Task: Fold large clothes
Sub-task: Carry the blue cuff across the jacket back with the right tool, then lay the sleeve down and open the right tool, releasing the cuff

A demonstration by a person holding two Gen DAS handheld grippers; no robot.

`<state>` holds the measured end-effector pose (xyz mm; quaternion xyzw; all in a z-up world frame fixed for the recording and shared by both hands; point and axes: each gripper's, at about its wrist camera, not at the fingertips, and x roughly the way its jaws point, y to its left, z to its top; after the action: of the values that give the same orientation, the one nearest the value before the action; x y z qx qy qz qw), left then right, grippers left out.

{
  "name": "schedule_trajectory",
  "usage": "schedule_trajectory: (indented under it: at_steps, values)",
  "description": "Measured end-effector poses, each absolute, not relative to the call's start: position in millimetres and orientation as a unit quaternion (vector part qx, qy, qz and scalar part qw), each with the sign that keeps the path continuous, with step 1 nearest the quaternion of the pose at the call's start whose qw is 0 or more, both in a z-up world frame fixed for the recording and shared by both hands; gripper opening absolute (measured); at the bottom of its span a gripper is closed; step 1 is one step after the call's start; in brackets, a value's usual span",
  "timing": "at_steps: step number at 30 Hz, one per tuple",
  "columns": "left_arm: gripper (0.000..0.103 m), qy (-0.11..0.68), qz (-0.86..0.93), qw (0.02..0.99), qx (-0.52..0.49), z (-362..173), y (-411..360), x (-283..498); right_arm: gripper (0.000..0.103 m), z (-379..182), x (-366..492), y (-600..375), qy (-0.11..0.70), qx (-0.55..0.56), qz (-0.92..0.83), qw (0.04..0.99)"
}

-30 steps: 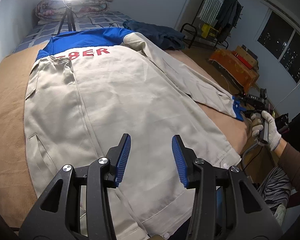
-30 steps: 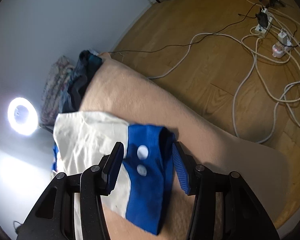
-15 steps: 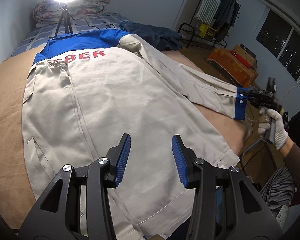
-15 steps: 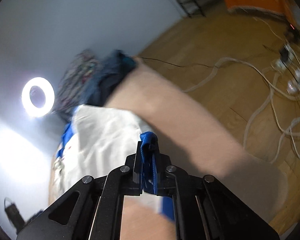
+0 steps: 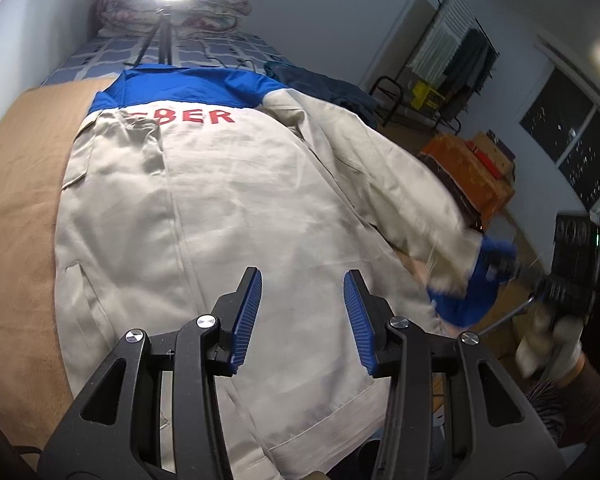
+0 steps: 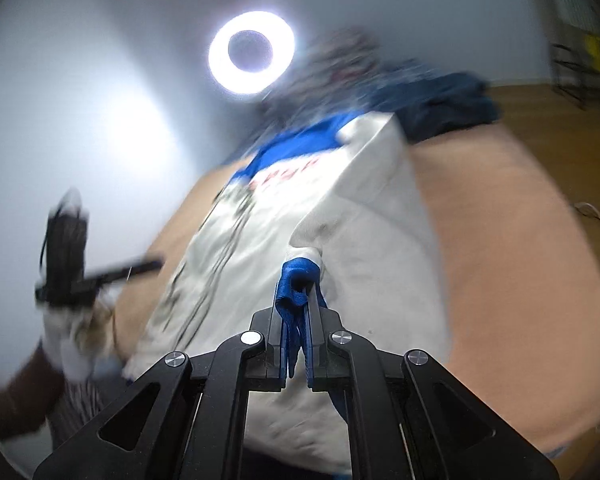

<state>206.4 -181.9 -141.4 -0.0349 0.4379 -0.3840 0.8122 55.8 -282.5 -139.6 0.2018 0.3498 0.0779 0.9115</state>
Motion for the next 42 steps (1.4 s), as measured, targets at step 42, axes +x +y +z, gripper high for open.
schedule_trajectory:
  at_steps: [42]
  values:
    - [0.044, 0.568, -0.414, 0.709, 0.057, -237, -244, 122, 0.034, -252, 101, -337, 0.447, 0.405, 0.139, 0.785]
